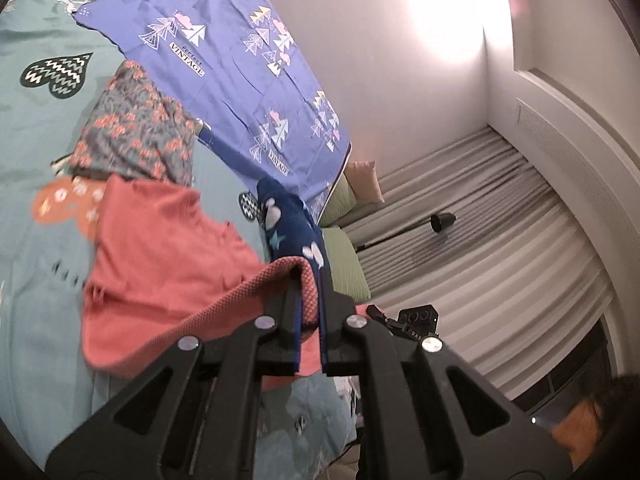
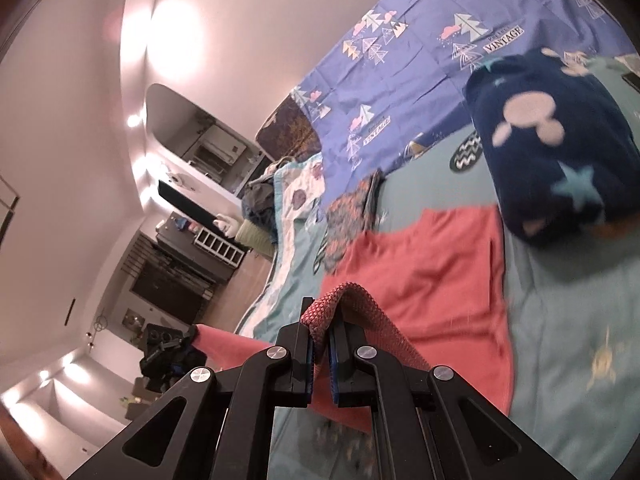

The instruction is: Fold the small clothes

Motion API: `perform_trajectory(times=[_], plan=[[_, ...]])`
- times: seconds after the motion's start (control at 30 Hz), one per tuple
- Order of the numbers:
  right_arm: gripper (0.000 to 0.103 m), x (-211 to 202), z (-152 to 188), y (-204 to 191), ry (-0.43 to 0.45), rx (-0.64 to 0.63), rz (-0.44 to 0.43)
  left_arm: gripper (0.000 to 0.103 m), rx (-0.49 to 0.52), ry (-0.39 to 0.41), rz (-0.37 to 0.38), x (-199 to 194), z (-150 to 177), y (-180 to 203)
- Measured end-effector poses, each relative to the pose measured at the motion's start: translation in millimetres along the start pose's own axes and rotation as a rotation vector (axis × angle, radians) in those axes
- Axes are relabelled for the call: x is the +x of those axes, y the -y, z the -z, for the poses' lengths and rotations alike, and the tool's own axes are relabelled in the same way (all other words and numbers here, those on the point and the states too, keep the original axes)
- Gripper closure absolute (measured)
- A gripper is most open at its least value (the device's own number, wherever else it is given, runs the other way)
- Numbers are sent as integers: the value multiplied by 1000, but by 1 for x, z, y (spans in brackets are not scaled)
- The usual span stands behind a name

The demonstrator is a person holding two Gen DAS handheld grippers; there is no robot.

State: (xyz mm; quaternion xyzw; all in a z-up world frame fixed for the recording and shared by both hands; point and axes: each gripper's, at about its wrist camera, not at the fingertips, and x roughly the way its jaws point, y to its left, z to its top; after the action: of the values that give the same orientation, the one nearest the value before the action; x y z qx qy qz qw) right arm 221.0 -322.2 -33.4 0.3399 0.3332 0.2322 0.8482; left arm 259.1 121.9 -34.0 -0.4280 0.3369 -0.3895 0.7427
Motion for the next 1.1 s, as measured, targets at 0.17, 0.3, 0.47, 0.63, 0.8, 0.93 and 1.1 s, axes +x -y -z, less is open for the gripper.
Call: perform_trajectory(times=[0.17,0.3,0.47,0.63,0.8,0.93,1.1], plan=[[99,35,-39,29,3,60,49,96,-74,12,-44,31,-38,-35],[98,73,-63,70,-22,114,178,96,-180,-2,-114,64,-62,-86],[99,118,-73,109,-5,141,354,96,-363,24,-225,95,-69,-161],[85,133,-76,102,27,95,452,95,-454,48,-207,93,-67,-181],[22,103,-85,50,242,-102,577,79,-410,102,-177,68,-86,-159],[19,106,-64,1,191,-376,593,70,-324,130,-172,40,-96,-134],[19,175,2,-33,-103,-643,629,58,-224,36,-250,30,-70,-118]])
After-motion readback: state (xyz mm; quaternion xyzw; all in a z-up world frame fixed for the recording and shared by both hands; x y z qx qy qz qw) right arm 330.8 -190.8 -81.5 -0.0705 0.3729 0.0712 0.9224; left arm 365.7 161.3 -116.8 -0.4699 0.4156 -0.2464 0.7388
